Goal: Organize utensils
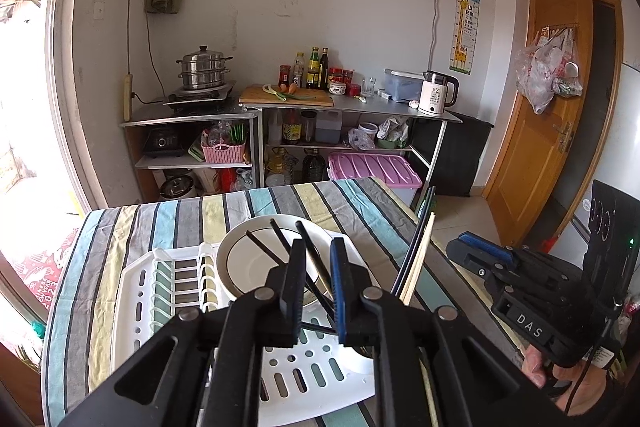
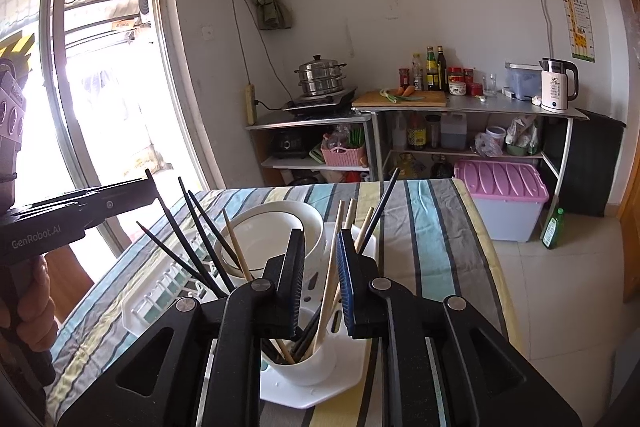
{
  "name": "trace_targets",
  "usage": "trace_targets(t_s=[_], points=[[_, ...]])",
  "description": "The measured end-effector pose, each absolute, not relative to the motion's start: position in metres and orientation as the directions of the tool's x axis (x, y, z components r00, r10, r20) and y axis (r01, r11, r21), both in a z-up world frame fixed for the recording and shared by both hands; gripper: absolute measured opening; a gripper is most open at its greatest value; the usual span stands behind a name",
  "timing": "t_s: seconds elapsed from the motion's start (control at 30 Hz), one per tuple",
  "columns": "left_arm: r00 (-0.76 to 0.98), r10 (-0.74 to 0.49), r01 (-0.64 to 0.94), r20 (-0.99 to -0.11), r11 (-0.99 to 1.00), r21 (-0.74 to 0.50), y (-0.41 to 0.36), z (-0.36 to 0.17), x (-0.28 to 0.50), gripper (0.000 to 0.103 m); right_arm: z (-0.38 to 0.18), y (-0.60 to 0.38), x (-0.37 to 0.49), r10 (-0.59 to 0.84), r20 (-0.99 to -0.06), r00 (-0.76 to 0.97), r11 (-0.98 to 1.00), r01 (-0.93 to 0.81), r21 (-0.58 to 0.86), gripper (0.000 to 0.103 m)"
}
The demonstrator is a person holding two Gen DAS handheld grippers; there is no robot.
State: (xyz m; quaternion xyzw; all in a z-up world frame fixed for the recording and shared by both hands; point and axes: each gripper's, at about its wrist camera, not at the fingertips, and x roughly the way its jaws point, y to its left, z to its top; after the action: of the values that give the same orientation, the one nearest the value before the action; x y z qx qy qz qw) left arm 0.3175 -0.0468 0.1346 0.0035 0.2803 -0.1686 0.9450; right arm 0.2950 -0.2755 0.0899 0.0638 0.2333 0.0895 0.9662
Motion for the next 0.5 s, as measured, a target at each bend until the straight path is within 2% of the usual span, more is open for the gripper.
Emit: trace_targets(t_s=[0.03, 0.27, 0.5], points=[[0.789, -0.317, 0.320, -0.527, 0.943, -0.088, -0.046, 0.135, 0.315, 0.021, 0.091, -0.276, 0.293, 0.201, -0.438, 0.876, 0.976, -0.142, 0.163, 0.017], [0.816, -0.290, 0.296, -0.500, 0.953, -0.070, -0.035, 0.137, 0.287, 0.023, 0.096, -0.275, 0.260, 0.199, -0.422, 0.884, 0.977, -0.146, 0.155, 0.018], [0.839, -0.281, 0.271, -0.466, 0.958, -0.089, -0.020, 0.129, 0.233, 0.025, 0.096, -0.268, 0.204, 0.197, -0.397, 0.896, 0.978, -0.153, 0.139, 0.027]])
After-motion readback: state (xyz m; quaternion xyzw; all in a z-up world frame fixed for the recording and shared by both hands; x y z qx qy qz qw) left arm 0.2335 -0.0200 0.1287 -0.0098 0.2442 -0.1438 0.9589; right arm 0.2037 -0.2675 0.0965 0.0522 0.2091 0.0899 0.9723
